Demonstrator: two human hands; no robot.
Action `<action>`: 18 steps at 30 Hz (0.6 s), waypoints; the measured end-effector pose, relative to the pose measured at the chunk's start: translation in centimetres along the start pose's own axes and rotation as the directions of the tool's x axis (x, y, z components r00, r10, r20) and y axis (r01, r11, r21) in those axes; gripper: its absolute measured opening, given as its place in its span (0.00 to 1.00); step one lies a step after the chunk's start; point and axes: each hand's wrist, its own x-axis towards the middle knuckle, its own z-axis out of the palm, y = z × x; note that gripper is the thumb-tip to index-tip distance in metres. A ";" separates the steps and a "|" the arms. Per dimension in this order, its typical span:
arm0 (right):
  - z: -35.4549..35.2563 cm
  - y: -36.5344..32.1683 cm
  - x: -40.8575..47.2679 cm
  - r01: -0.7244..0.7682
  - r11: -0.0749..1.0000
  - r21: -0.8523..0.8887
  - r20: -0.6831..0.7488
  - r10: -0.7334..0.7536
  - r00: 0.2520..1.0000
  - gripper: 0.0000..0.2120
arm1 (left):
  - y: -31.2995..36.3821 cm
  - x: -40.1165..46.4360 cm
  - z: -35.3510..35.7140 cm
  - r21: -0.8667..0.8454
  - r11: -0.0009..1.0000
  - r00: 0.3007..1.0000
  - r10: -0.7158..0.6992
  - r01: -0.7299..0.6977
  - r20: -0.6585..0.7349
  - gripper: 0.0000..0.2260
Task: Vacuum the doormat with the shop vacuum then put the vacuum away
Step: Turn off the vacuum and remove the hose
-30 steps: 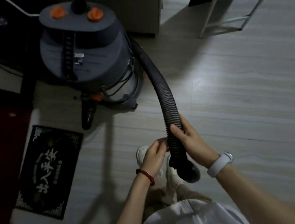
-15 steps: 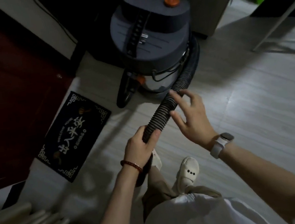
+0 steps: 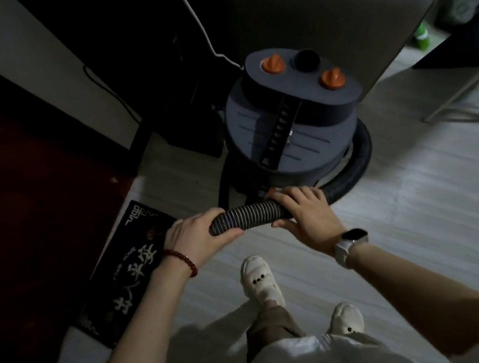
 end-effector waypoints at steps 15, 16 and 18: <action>9.5 1.7 3.5 -0.254 0.956 -0.144 -0.271 0.209 0.940 0.23 | -6.6 16.8 0.4 0.496 0.816 0.952 0.213 -0.297 0.219 0.24; 9.9 2.1 3.2 -0.230 0.952 -0.204 -0.261 0.174 0.950 0.24 | -6.7 17.5 0.6 0.486 0.822 0.954 0.224 -0.295 0.200 0.23; 10.3 2.6 3.2 -0.216 0.933 -0.289 -0.236 0.149 0.960 0.26 | -6.9 18.6 1.4 0.466 0.837 0.958 0.231 -0.286 0.172 0.23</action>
